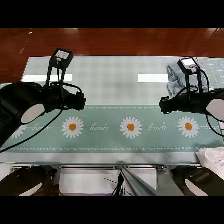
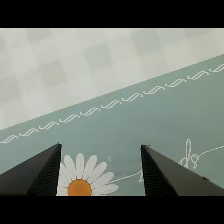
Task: Fold the shirts.
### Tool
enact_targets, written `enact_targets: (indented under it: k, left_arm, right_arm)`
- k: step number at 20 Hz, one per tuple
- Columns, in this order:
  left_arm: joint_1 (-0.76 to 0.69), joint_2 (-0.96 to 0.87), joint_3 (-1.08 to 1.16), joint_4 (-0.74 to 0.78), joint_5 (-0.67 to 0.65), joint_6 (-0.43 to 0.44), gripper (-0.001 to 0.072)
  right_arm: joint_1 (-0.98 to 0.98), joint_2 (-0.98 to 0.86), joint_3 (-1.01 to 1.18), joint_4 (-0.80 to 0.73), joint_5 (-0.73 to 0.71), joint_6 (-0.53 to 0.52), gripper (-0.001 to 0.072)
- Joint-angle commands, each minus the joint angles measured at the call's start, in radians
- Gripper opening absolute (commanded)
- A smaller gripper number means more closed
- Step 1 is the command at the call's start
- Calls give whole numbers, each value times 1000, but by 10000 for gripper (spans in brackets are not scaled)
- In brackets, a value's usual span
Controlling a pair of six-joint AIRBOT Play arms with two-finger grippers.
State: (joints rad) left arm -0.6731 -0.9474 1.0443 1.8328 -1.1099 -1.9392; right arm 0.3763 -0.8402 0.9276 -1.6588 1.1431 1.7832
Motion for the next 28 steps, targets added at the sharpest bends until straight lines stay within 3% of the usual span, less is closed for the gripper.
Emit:
enact_targets:
  k: [1, 15, 19, 21, 23, 25, 28]
  left_arm:
    - [0, 0, 0, 0, 0, 0, 576]
    - [0, 0, 0, 0, 0, 0, 576]
    - [0, -1, 0, 0, 27, 0, 575]
    - [0, -4, 0, 0, 106, 0, 575]
    - [-1, -8, 0, -21, 156, 0, 575]
    - [0, -6, 0, -46, 76, 7, 575]
    - [1, -7, 0, -29, 52, 89, 576]
  right_arm:
    - [1, 0, 0, 0, 0, 0, 603]
    - [1, 0, 0, 0, 0, 0, 603]
    - [1, 0, 0, -8, -165, 3, 603]
    - [0, -1, 0, -105, -284, 11, 603]
    - [-21, -10, 0, -381, -371, 209, 602]
    - [-151, -51, 0, -570, -392, 479, 604]
    - [-436, -137, 0, -537, -494, 534, 604]
